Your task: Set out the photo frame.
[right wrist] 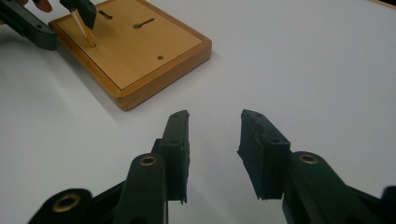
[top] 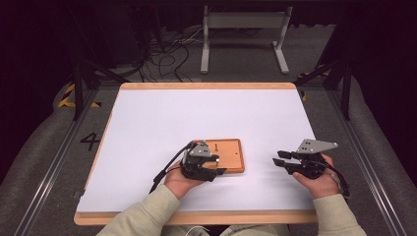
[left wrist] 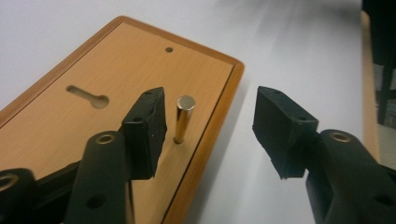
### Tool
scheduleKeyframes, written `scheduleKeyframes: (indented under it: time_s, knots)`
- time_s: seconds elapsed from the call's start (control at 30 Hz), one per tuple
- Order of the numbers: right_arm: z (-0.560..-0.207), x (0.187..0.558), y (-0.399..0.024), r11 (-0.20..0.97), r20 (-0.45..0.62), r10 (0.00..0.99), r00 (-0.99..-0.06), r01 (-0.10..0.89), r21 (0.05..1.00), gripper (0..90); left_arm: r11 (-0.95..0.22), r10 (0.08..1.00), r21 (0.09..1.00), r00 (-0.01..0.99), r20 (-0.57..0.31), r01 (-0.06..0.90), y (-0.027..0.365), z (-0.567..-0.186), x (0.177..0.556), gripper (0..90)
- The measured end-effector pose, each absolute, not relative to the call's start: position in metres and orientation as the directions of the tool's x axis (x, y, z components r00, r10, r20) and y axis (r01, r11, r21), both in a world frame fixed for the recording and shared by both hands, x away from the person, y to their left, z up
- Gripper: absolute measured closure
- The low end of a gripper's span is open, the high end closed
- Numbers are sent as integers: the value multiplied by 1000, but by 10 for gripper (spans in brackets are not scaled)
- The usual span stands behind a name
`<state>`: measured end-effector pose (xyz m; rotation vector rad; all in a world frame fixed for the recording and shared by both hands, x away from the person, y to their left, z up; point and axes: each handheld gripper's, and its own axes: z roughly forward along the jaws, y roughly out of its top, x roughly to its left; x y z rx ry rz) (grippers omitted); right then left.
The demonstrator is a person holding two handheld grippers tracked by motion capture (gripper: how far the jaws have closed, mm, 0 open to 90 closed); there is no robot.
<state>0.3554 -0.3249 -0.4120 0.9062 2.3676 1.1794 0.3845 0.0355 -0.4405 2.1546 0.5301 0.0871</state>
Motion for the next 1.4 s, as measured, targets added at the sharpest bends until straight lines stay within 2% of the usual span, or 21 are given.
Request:
scheduleKeyframes:
  time_s: [0.13,0.2,0.27,0.3,0.7,0.83,1.0,1.2,1.3,1.4]
  knots:
    - [-412,355,-325,452,-22,675,-738,390,802,633,-512,438,781,891,-122,358,34,-444,389,565]
    - [-412,355,-325,452,-23,674,-738,389,803,633,-508,446,777,885,-131,371,34,-444,389,661]
    - [-412,355,-325,453,-23,674,-738,389,802,633,-512,446,776,886,-125,367,35,-444,391,798]
    - [-413,355,-325,453,-22,674,-738,390,802,633,-515,447,775,886,-122,366,34,-444,390,813]
    - [-413,354,-321,469,-35,650,-759,364,805,663,-548,428,780,902,-48,302,33,-444,386,836]
    - [-413,354,-320,469,-30,645,-763,364,805,661,-600,393,778,916,81,188,31,-445,380,838]
    - [-414,355,-319,470,-29,642,-766,363,804,664,-606,380,782,917,124,145,31,-447,377,839]
    - [-413,356,-316,445,13,628,-778,373,814,669,-636,349,771,905,243,38,30,-450,366,839]
    - [-413,357,-313,438,23,629,-777,379,815,626,-646,321,762,891,320,-41,30,-453,359,839]
    - [-413,358,-309,425,40,649,-759,406,809,520,-662,283,738,868,408,-130,30,-456,351,840]
